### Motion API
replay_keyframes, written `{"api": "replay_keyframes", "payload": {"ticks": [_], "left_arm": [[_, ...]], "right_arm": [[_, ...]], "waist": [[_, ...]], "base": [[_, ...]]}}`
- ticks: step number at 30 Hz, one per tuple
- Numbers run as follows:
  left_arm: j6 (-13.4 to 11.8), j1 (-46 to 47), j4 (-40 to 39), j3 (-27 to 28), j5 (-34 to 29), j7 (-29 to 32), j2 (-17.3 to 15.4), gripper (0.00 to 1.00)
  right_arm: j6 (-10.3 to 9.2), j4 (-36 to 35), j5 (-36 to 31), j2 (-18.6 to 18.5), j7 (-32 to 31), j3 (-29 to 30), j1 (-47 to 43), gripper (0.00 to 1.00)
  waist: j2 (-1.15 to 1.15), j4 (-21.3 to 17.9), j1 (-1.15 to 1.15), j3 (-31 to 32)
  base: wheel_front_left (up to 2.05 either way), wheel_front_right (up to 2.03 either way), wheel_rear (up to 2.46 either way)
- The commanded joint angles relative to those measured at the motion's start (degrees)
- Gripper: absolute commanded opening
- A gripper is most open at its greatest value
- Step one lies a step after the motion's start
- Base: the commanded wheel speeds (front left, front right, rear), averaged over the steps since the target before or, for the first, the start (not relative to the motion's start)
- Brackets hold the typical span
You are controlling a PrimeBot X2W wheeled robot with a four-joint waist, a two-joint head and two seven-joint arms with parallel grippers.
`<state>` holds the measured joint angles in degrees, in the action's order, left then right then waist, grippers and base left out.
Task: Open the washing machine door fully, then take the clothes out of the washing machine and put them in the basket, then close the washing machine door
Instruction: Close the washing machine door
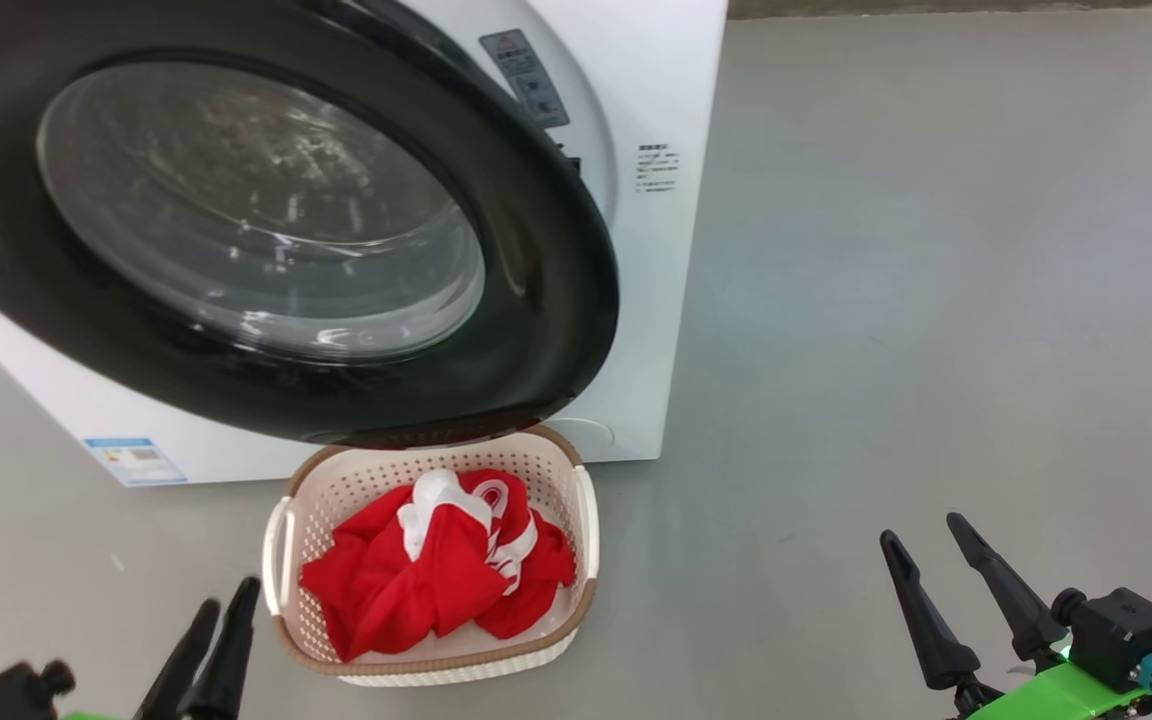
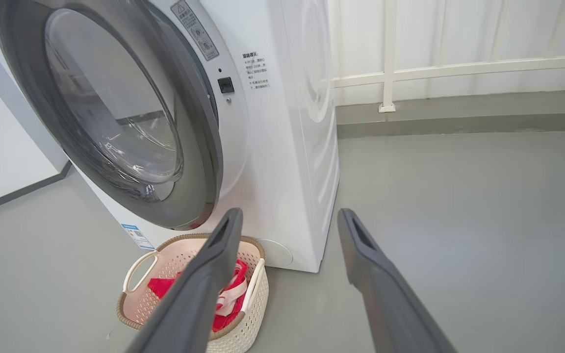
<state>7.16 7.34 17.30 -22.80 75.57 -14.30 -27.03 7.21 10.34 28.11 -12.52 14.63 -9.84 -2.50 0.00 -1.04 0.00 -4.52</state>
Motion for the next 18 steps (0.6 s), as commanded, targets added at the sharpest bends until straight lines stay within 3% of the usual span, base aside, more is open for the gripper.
{"api": "replay_keyframes", "payload": {"ticks": [1,8,18], "left_arm": [[0.3,-0.7,-0.4,4.5,-2.9,-0.7,-0.8,1.00],[0.3,-5.5,-0.4,11.4,-13.3,-0.7,3.8,1.00],[0.3,-9.9,-2.0,19.4,-35.8,-0.7,11.1,1.00]], "right_arm": [[0.28,-1.5,-0.3,-1.1,0.4,-0.5,-0.5,1.00],[0.28,-1.6,-0.4,-0.9,0.4,0.9,-1.4,1.00],[0.28,-1.8,-0.6,-0.6,0.4,1.9,-2.0,1.00]], "waist": [[0.00,-1.0,0.00,-0.1],[0.00,-3.0,0.00,0.2],[0.00,-4.2,0.00,0.9]], "base": [[0.00,0.00,0.00],[0.00,0.00,0.00],[0.00,0.00,0.00]]}}
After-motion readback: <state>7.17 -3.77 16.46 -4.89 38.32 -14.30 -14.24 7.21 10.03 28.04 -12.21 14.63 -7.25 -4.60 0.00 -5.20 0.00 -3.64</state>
